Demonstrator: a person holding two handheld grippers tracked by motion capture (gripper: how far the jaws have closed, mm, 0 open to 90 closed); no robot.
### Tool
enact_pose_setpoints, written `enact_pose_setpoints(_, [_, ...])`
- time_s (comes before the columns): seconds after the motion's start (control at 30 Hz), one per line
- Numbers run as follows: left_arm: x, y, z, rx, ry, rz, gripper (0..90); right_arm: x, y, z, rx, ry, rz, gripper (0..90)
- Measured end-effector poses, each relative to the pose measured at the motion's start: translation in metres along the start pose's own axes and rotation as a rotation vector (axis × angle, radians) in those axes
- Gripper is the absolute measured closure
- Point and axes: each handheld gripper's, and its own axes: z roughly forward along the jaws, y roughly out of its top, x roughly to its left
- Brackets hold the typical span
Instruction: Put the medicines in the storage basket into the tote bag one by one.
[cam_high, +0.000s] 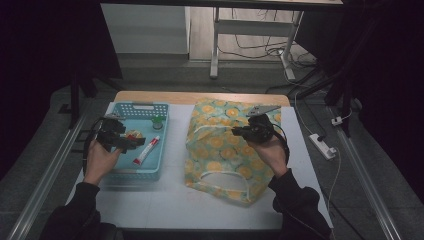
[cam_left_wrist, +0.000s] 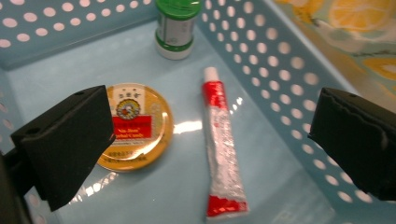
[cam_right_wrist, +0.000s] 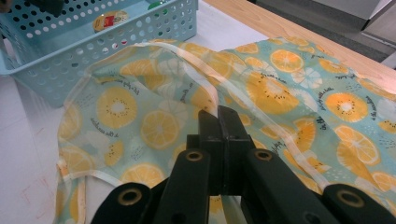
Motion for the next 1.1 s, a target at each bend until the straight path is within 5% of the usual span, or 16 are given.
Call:
enact_pose_setpoints(0.17, [0.010, 0.004, 0.013, 0.039, 0.044, -0.022, 0.0, 0.000, 0.000, 0.001, 0.003, 0.001, -0.001, 90.0])
enact_pose_setpoints(0.53, [0.033, 0.012, 0.040, 0.140, 0.070, -0.079, 0.0, -0.001, -0.001, 0.001, 0.007, 0.002, 0.000, 90.0])
enact_pose_setpoints(1.1, [0.033, 0.016, 0.069, 0.335, 0.151, -0.063, 1.4, 0.001, -0.001, 0.002, 0.009, 0.012, -0.002, 90.0])
